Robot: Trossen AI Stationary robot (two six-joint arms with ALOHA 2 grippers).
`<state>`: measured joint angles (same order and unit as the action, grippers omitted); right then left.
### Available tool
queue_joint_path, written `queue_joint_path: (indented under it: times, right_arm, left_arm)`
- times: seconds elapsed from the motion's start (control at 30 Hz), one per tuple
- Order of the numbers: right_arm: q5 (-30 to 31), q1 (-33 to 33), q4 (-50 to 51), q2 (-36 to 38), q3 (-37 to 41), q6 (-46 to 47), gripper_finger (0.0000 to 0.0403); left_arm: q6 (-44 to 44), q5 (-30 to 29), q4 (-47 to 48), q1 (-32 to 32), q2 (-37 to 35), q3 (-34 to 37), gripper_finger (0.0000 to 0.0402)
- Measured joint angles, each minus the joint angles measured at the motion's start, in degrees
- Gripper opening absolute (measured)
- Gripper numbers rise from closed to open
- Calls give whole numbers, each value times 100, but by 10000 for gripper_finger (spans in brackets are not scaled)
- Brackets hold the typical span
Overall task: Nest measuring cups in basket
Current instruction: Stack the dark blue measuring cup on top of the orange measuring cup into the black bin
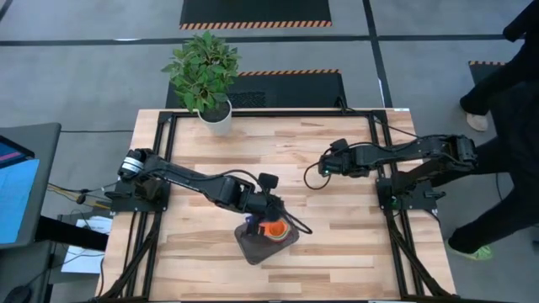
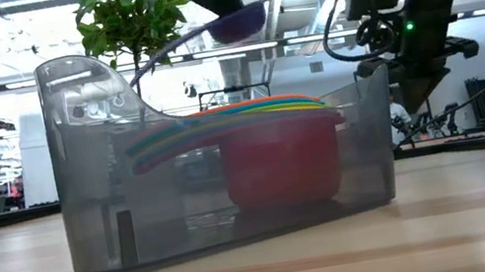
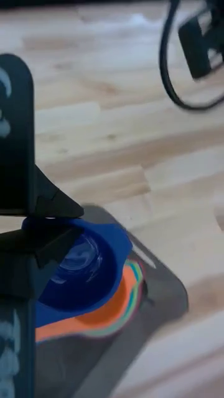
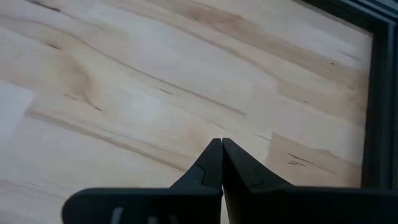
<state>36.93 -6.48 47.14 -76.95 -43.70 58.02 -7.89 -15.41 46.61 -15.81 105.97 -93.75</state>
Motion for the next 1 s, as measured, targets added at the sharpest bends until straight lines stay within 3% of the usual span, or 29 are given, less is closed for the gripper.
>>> queue_joint_path:
  times: [0.27,0.63,1.0]
  right_arm:
    - [-2,46,34,0,0,-8,32]
    - [-11,46,52,0,-2,-7,18]
    - [-11,48,45,0,-2,-7,37]
  left_arm:
    - [-100,492,-229,-115,363,-62,0]
    - [-686,1044,-368,-39,671,-69,0]
    - [-999,1024,-453,97,857,-67,23]
